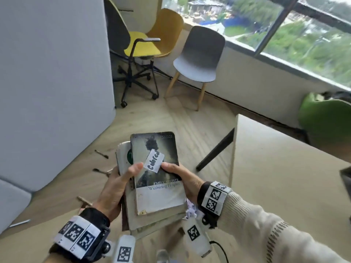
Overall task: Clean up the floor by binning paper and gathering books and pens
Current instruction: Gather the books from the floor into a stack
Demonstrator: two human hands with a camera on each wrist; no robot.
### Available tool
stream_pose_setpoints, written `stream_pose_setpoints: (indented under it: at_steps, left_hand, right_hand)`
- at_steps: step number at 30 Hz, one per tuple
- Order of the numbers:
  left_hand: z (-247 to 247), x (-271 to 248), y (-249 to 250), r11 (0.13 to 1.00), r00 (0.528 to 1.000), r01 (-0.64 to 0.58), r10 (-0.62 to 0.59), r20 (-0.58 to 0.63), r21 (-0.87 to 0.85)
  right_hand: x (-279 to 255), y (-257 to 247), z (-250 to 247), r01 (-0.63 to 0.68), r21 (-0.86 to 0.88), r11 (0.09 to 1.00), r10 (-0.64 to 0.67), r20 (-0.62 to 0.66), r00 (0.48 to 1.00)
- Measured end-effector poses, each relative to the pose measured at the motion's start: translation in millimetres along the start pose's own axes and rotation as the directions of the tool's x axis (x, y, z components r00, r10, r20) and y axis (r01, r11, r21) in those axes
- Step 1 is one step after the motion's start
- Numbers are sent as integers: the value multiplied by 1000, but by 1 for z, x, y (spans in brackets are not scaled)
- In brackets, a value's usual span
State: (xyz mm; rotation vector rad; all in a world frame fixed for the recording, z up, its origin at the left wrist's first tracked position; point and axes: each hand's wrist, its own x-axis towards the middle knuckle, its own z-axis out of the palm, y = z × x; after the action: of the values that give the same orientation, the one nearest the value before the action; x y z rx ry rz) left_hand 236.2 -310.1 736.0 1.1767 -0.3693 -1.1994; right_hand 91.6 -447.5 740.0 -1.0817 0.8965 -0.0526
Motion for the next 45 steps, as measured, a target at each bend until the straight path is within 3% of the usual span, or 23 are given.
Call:
stream_pose_setpoints:
  at_steps: [4, 11, 17, 22, 25, 29, 30, 32, 34, 36, 39, 41, 45]
  left_hand:
    - [70, 20, -2, 995, 979, 83, -91, 180, 57]
    - [232, 27, -24, 968, 884, 26, -138, 447, 248]
    - [385, 41, -91, 904, 816, -45, -212, 538, 424]
    - [472, 56, -147, 807, 774, -142, -270, 573, 573]
    - [499, 61, -168, 759, 744, -265, -232, 627, 595]
    - [524, 67, -177, 743, 730, -412, -76, 679, 527]
    - [525, 73, -182, 730, 729, -430, -66, 681, 531]
    - [522, 81, -192, 634, 771, -435, -104, 628, 640]
    - [514, 85, -203, 568, 779, -440, -143, 610, 695]
    - [510, 88, -214, 533, 757, -478, -153, 635, 698]
    - [509, 94, -220, 484, 735, -559, -88, 673, 674]
    - [510, 99, -223, 469, 723, -594, -45, 690, 654]
    - [517, 104, -218, 499, 764, -538, -53, 643, 679]
  right_hand:
    - [-56, -9, -63, 79, 54, 995, -77, -46, 996]
    - [-163, 9, -184, 142, 33, 989, -128, -262, 957]
    - [-251, 43, -318, 198, 50, 979, -166, -373, 913]
    - [-296, 69, -413, 302, -29, 953, -280, -461, 842]
    - [-311, 69, -454, 356, -187, 916, -402, -452, 797]
    - [-313, 68, -488, 372, -455, 809, -558, -396, 729]
    - [-312, 70, -495, 334, -507, 795, -557, -391, 733]
    - [-302, 81, -508, 267, -571, 776, -523, -346, 779]
    - [-294, 96, -511, 231, -678, 698, -530, -272, 803]
    - [-287, 107, -515, 222, -593, 774, -447, -264, 855]
    - [-275, 108, -520, 183, -564, 805, -444, -369, 816]
    - [-273, 106, -521, 193, -601, 776, -480, -364, 798]
    - [-273, 101, -526, 193, -520, 832, -438, -402, 804]
